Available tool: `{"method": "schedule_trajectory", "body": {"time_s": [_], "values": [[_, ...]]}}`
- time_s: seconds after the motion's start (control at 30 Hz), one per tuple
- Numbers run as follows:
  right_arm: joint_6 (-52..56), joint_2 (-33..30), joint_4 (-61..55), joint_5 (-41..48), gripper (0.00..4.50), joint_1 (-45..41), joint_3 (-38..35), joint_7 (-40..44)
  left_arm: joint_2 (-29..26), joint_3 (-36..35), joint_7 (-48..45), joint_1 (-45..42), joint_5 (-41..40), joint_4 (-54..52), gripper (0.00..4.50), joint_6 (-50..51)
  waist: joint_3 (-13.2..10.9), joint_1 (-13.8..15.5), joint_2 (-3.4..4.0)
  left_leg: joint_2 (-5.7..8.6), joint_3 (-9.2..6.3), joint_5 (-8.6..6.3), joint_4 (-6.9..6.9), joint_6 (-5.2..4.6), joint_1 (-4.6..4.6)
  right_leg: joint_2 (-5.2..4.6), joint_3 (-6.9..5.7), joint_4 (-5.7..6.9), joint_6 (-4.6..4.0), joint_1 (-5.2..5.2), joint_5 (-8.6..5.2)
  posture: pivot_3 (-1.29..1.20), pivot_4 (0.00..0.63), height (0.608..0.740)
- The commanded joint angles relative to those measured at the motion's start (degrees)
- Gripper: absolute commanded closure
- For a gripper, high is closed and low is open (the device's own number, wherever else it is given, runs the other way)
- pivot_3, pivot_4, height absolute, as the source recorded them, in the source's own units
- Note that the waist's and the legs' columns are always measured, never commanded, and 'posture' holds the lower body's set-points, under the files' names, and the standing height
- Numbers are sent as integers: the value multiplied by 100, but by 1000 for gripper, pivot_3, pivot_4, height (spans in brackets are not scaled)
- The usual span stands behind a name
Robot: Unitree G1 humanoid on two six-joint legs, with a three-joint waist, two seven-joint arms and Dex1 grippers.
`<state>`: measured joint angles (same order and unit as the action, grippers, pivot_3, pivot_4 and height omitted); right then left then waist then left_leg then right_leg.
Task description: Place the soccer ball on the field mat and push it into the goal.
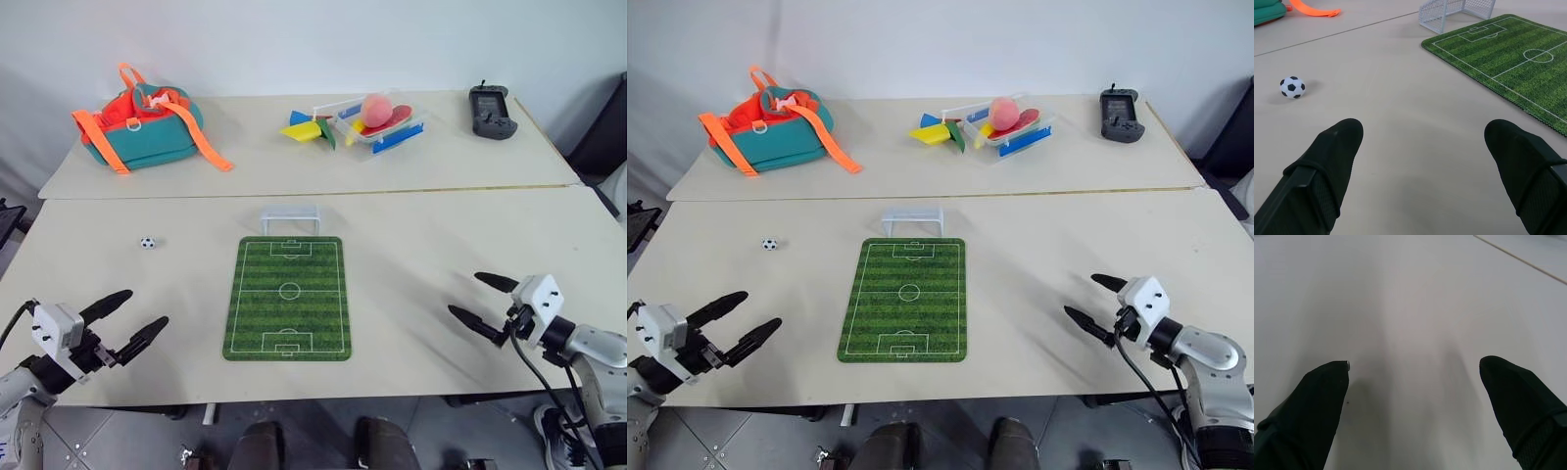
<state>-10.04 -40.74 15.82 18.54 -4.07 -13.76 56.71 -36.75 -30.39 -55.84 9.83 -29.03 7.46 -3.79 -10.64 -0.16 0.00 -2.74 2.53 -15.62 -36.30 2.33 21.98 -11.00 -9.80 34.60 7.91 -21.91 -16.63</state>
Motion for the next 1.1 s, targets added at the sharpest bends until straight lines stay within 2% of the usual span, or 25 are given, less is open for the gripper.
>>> {"method": "schedule_trajectory", "body": {"time_s": [0.03, 0.33, 0.63, 0.9, 1.03, 1.1], "values": [[-2, 25, -254, 148, 0, 40, -132, -22, -124, -117, -25, 85, -156, -257, 20, 160, 0, -1, 0, 0, 2, 0, 0, 0, 0, 0, 1, 1, 0, -2, 0, 0, 150, 740], [65, -37, -323, 284, 0, 69, -167, 108, -33, -265, 447, 193, -131, -566, 20, 494, 0, -1, 0, -3, 14, -1, 0, -1, 0, 3, 18, 6, -1, -11, 0, 0, 150, 740], [256, -188, -516, 612, 0, 112, -315, 476, -76, -392, 241, 210, -475, -675, 20, 716, 0, 3, -2, -10, 46, -2, 0, -1, 9, 12, 56, 19, -6, -47, 4, 0, 150, 740], [271, -143, -607, 600, 0, 193, -372, 403, -94, -371, 60, 245, -461, -732, 20, 701, 1, 4, -3, -22, 57, -4, -1, 3, 9, 26, 68, 17, -11, -54, 7, 0, 150, 740], [262, -100, -680, 611, 0, 230, -409, 368, -126, -372, 56, 157, -381, -690, 20, 628, 1, 4, -3, -27, 60, -5, -2, 5, 8, 31, 70, 16, -13, -55, 8, 0, 150, 740], [297, -94, -795, 648, 0, 279, -433, 340, -185, -335, 288, -170, -207, -517, 20, 536, 1, 6, -3, -28, 61, -5, -4, 6, 8, 32, 72, 16, -14, -55, 9, 0, 150, 740]]}}
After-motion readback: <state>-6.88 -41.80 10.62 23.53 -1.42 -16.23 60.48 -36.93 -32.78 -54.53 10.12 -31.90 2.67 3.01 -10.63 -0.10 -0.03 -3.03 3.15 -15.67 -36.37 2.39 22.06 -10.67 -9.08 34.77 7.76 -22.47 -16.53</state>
